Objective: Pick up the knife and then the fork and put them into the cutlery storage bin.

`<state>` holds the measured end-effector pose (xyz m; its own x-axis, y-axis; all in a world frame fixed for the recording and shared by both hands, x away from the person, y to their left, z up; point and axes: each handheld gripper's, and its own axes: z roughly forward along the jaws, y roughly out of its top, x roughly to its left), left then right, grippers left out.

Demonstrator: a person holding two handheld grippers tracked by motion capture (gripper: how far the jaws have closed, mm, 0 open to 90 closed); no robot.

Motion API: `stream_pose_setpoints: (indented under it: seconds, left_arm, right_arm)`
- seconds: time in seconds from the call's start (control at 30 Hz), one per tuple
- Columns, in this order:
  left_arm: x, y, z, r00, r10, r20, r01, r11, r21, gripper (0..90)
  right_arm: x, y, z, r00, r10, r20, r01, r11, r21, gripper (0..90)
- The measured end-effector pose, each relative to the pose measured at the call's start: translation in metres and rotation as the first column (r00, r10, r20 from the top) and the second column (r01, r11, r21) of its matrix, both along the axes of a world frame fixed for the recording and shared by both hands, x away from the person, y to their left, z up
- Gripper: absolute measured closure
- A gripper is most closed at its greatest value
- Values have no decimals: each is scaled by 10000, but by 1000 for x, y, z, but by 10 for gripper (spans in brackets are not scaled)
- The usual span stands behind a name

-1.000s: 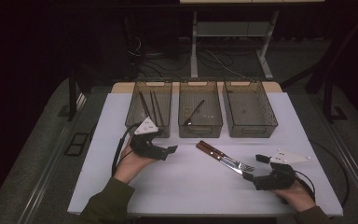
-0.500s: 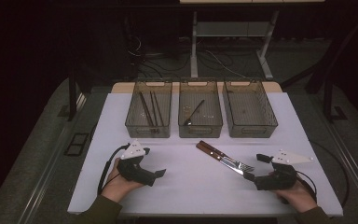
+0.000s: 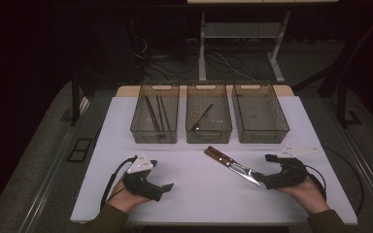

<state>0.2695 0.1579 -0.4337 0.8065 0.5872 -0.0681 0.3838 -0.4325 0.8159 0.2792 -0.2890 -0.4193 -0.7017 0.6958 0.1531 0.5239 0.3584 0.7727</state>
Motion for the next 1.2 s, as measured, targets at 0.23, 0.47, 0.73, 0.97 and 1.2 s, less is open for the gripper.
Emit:
stream_pose_setpoints:
  seconds: [0.23,0.47,0.73,0.97,1.2]
  left_arm:
    - [0,-1,0,9999,145,-85,-145,9999,26,0]
    - [1,-1,-2,9995,30,-320,-32,10000,-85,0]
    - [1,-4,-3,9986,-144,-501,136,9998,-169,0]
    - [1,-5,-3,9986,-229,-484,220,9996,-187,0]
    - [1,-5,-3,9985,-236,-494,228,9996,-183,0]
  right_arm:
    - [15,12,6,9992,235,-335,-244,9993,-293,147]
    - [29,26,8,9985,366,-397,-398,9958,-822,150]
    - [46,44,14,9976,531,-454,-588,9892,-1345,151]
    - [59,56,18,9970,545,-554,-631,9836,-1688,199]
    - [73,69,17,9938,662,-895,-833,9756,-2032,304]
